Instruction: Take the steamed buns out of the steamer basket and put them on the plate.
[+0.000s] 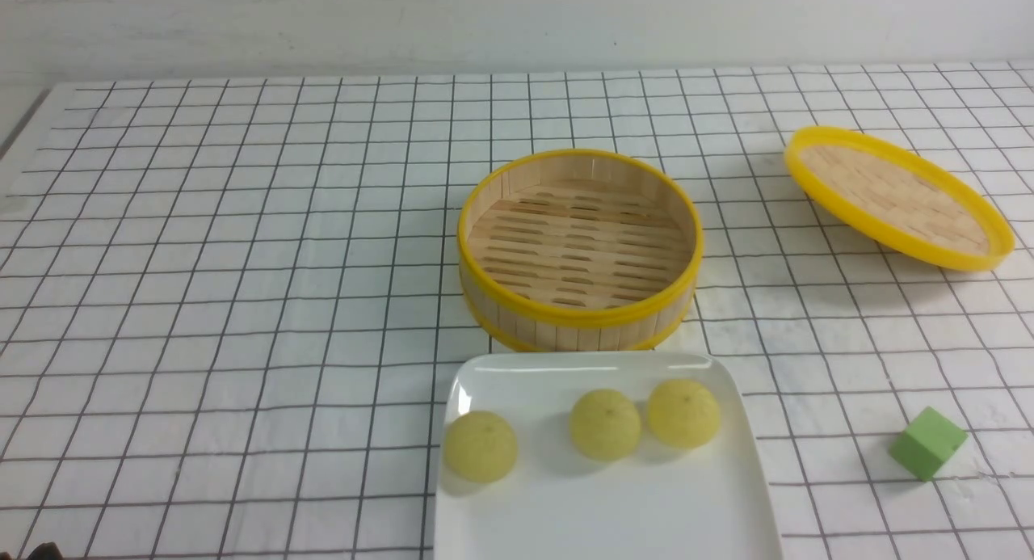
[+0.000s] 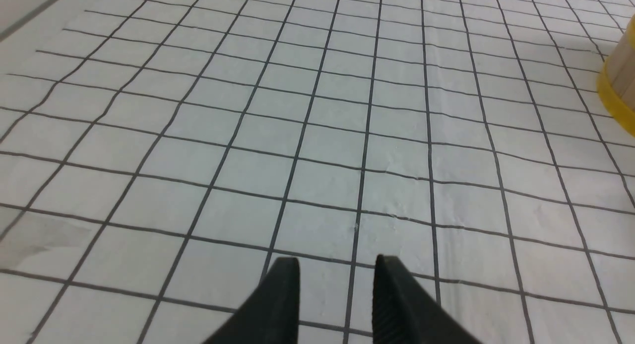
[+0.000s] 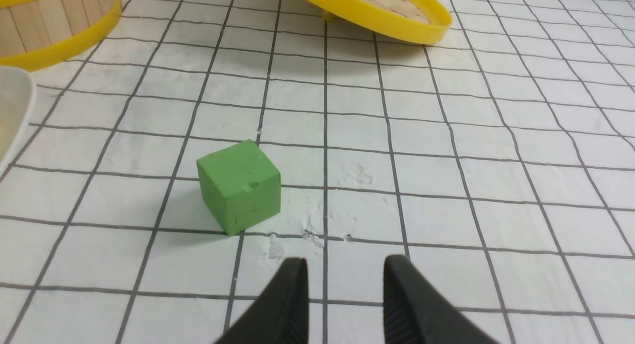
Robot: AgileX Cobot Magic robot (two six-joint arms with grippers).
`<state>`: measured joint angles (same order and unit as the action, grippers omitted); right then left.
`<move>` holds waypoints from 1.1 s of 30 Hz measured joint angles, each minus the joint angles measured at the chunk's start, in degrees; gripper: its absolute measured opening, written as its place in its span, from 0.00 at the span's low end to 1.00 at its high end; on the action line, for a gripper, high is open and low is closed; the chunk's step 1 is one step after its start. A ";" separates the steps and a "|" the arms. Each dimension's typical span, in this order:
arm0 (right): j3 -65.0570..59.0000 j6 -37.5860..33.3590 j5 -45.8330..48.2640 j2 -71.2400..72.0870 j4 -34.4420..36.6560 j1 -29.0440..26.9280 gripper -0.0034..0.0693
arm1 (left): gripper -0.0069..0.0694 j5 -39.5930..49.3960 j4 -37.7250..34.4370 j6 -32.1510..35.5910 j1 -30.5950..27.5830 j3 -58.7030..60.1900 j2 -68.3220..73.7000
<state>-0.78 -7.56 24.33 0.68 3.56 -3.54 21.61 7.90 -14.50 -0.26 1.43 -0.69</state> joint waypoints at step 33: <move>0.00 0.00 0.00 0.00 0.00 0.00 0.38 | 0.41 0.04 -1.72 4.26 0.00 0.00 0.00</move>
<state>-0.78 -7.56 24.33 0.68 3.56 -3.54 21.66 6.19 -10.24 -0.26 1.43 -0.69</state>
